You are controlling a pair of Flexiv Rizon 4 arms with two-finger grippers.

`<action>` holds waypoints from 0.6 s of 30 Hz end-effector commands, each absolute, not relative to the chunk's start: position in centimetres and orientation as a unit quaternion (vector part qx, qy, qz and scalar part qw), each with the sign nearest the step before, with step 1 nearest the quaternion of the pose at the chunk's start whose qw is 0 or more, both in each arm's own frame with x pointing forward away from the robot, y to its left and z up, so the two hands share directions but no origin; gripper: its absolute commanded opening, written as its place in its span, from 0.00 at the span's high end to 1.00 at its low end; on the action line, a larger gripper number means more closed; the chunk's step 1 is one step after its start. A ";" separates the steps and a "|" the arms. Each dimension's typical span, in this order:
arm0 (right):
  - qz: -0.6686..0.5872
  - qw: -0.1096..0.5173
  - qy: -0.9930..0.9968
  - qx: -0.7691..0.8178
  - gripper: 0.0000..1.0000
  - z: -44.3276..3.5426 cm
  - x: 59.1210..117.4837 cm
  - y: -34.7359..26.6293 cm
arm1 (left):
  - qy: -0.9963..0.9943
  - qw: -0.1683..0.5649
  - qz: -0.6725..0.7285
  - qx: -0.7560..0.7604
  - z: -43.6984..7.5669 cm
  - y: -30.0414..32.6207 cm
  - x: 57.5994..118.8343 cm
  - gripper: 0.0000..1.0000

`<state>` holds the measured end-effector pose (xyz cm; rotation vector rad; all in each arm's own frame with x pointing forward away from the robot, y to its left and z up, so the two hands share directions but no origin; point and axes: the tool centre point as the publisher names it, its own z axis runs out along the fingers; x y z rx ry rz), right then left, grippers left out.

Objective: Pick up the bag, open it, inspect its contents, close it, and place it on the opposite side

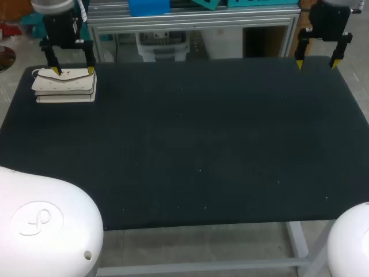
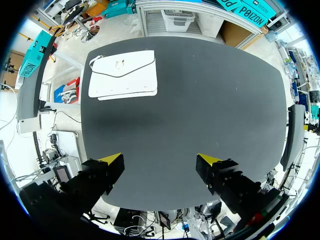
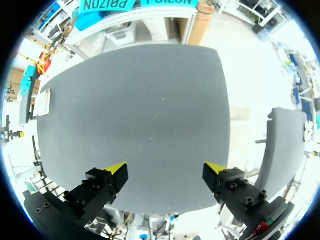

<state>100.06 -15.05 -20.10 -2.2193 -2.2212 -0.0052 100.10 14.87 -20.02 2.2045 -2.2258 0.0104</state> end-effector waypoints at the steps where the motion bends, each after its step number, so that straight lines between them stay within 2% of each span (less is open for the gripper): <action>1: -0.053 0.016 -0.749 -0.660 0.00 -20.2 100.2 -14.0 | -0.718 0.012 0.028 0.696 -20.2 15.6 100.4 0.00; 8: -0.158 0.014 -0.857 -0.491 0.00 -21.8 98.9 -10.7 | -0.712 0.054 0.095 0.694 -20.7 18.3 101.6 0.00; 18: -0.220 0.021 -0.929 -0.297 0.00 -25.0 96.4 -7.8 | -0.668 0.095 0.122 0.728 -22.8 23.5 104.0 0.00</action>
